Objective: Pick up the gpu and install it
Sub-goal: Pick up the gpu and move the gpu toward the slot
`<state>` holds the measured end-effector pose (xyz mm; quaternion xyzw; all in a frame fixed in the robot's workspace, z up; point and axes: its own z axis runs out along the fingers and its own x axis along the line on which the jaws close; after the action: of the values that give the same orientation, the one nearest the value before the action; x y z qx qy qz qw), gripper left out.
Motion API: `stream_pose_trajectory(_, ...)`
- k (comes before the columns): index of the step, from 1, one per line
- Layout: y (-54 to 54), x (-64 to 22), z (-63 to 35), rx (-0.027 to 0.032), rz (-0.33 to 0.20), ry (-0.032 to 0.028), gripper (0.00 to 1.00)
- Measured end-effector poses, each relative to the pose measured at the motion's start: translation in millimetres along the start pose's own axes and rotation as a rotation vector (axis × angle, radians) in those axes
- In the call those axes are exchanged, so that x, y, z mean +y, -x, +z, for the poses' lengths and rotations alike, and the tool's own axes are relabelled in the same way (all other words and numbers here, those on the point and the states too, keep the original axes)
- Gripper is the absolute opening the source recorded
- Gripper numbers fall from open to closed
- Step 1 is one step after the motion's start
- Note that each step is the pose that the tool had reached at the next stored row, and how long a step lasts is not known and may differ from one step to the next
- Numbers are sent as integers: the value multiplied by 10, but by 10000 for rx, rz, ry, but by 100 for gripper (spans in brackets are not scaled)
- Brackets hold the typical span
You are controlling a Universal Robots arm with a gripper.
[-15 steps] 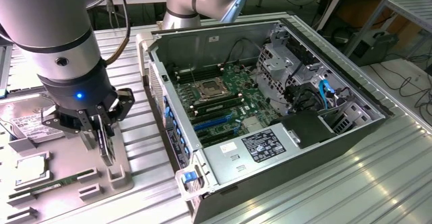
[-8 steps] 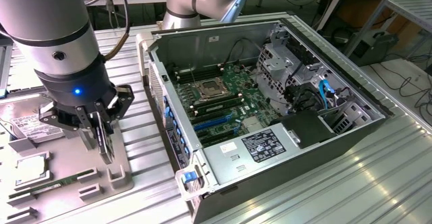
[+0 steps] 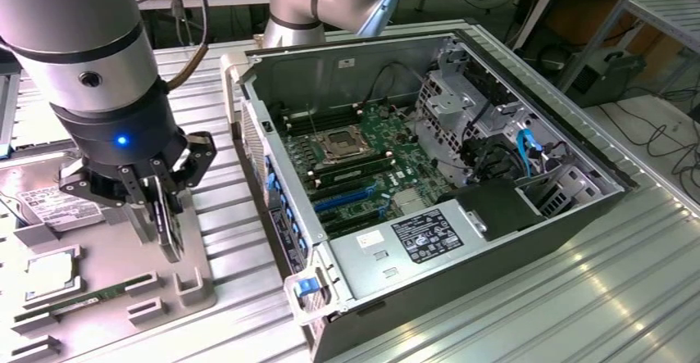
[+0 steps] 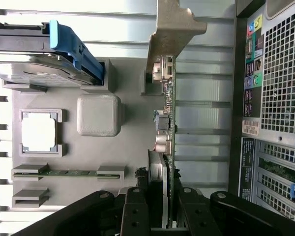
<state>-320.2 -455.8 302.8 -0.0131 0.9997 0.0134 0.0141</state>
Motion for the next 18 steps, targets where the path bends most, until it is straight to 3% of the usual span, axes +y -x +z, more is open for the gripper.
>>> stream_pose_trajectory(18, 5, 1, -186, -1, 0, 23, 28)
